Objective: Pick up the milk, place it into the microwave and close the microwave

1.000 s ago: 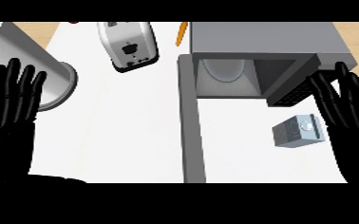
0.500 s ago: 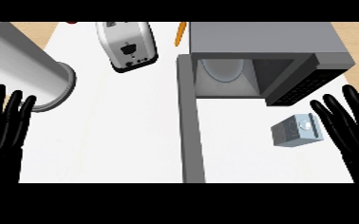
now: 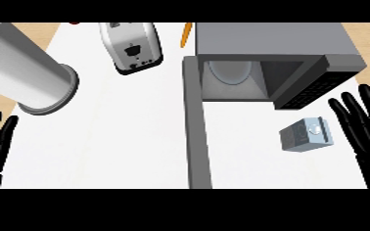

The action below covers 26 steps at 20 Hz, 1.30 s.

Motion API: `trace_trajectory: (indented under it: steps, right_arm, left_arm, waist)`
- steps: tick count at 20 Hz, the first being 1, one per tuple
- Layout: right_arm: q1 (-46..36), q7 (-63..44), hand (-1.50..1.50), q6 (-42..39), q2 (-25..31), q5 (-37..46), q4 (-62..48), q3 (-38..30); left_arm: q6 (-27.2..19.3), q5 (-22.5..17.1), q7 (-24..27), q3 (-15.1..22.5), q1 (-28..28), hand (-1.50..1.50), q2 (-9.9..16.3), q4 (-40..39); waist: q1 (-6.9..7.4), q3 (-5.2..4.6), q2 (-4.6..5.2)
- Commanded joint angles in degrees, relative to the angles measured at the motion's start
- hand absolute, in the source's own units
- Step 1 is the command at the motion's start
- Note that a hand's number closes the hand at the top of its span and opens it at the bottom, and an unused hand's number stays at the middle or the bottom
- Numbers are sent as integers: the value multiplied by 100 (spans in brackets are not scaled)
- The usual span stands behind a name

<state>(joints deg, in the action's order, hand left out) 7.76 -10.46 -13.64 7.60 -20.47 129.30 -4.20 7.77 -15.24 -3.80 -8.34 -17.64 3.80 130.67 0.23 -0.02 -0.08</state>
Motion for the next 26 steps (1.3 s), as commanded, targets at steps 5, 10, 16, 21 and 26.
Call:
trace_trajectory:
  steps: [5, 10, 16, 21, 26]
  right_arm:
    - [289, 870, -150, -506, -21, 207, -1191, -495]
    - [-59, 1254, -150, -387, -125, 625, -1991, -569]
    - [101, 1703, -150, -654, 34, 604, -2646, -959]
    - [-426, 2472, -150, -939, 503, 712, -4076, -1506]
    - [-616, 3233, -150, -1024, 529, 1071, -4946, -1537]
  left_arm:
    - [507, -499, 171, -466, -473, -150, 45, 110]
    - [522, -295, 171, -444, -500, -150, -107, 213]
    - [755, -322, 435, -495, -573, -150, -220, -44]
    - [800, -88, 654, -136, -1191, -150, -377, 376]
    - [897, -546, 448, -642, -782, -150, -166, 213]
  waist:
    - [-7, 2, 2]
    - [2, 2, 5]
    - [-13, 1, 4]
    - [23, 4, 6]
    - [14, 4, 10]
